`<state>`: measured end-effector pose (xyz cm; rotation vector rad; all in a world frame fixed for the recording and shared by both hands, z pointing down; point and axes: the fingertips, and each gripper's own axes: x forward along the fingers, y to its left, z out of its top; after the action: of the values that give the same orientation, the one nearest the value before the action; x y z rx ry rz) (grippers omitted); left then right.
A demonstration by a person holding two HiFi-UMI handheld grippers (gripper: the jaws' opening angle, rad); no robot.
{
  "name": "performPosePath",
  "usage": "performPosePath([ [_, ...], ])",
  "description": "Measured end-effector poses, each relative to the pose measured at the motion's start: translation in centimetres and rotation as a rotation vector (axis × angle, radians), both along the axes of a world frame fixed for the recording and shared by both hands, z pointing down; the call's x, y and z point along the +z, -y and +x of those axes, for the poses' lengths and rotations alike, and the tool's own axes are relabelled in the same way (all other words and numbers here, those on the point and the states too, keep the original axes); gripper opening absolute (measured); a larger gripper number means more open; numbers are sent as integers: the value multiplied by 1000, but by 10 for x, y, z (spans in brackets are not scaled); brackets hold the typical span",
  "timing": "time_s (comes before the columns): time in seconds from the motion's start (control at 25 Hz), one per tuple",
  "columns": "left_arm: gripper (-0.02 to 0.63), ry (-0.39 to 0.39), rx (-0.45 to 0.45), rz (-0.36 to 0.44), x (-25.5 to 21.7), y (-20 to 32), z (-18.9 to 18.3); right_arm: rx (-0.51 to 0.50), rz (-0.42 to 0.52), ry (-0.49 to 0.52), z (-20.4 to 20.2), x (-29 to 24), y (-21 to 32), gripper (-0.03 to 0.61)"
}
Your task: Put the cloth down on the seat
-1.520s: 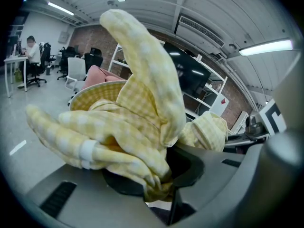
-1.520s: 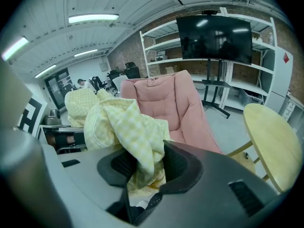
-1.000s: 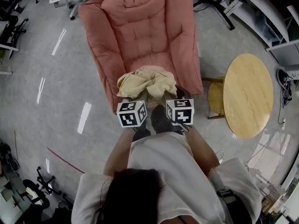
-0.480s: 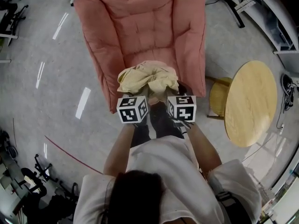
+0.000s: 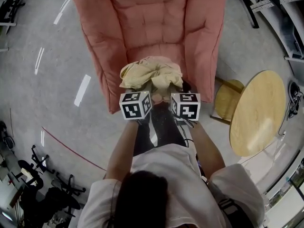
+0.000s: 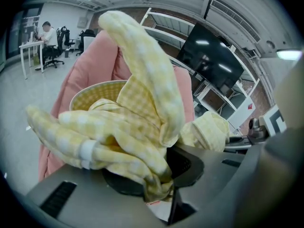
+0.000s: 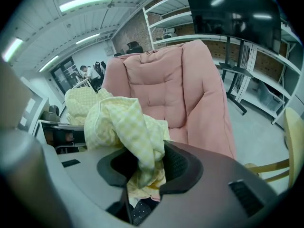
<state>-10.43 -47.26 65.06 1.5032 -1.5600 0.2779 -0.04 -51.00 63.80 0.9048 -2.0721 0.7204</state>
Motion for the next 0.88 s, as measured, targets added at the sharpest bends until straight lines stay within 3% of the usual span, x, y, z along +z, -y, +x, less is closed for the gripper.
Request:
performPosePath([
  [0.32, 115, 4, 5, -57, 48, 8, -23, 30, -72, -8, -23, 51, 8, 147],
  [0.64, 115, -26, -7, -97, 125, 33, -30, 39, -102, -42, -30, 127, 35, 147],
  [0.88, 115, -34, -21, -92, 126, 31, -18, 40, -86, -61, -18, 128, 34, 147],
])
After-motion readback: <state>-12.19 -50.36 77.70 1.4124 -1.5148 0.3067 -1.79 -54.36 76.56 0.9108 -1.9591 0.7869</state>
